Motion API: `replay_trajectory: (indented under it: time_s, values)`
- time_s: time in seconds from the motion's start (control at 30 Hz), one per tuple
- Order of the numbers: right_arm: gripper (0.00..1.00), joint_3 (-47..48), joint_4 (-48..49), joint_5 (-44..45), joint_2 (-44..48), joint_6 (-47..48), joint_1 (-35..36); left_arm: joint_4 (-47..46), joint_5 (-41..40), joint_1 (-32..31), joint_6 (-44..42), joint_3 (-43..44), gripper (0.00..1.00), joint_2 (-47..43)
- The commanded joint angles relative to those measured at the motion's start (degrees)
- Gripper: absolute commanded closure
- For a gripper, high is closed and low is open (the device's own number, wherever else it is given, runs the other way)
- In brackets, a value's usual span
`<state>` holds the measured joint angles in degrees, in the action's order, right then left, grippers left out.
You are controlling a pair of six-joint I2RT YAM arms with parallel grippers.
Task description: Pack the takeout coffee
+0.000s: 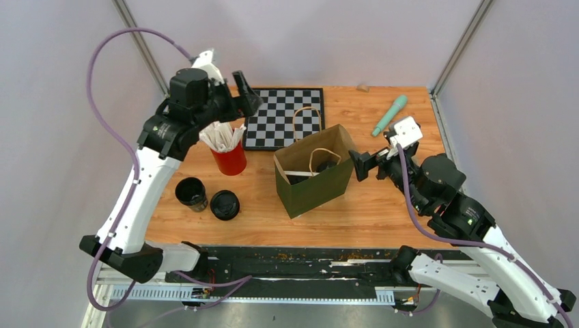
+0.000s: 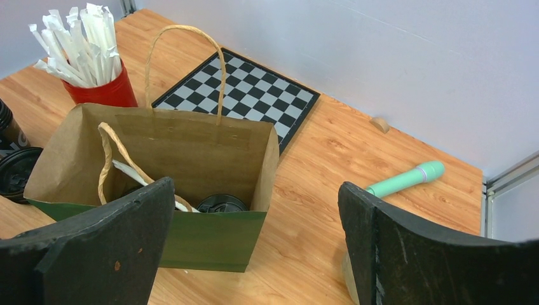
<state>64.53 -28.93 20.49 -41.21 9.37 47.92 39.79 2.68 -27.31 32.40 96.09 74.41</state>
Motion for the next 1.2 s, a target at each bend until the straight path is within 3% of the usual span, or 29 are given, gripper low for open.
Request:
replay_trajectory:
  time_s: [0.0,0.3,0.43,0.5,0.73,1.17]
  values:
    - [0.00,0.04,0.18,-0.64,0.37,-0.41,-0.05,15.86,-13.60,7.15,-1.56,5.02,0.00,-1.12]
    - [0.00,-0.77,-0.58,0.22,1.74,0.39,-0.02,21.49,-15.47,20.61,-2.00,-1.50,0.03,-2.72]
    - [0.00,-1.40,-0.54,0.69,2.34,0.43,-0.07,15.38,-7.36,28.83,1.11,-9.32,0.38,-4.38]
    - [0.00,-1.51,-0.52,0.84,2.37,0.56,-0.02,11.14,-4.23,31.21,3.05,-13.34,0.48,-5.73]
    - [0.00,-1.43,-0.78,1.68,2.45,0.92,-0.02,2.07,-1.09,31.79,4.43,-23.22,0.51,-7.27]
    - [0.00,-1.17,-1.30,1.44,1.97,1.23,-0.08,-6.05,1.07,32.23,3.32,-25.29,0.53,-2.95]
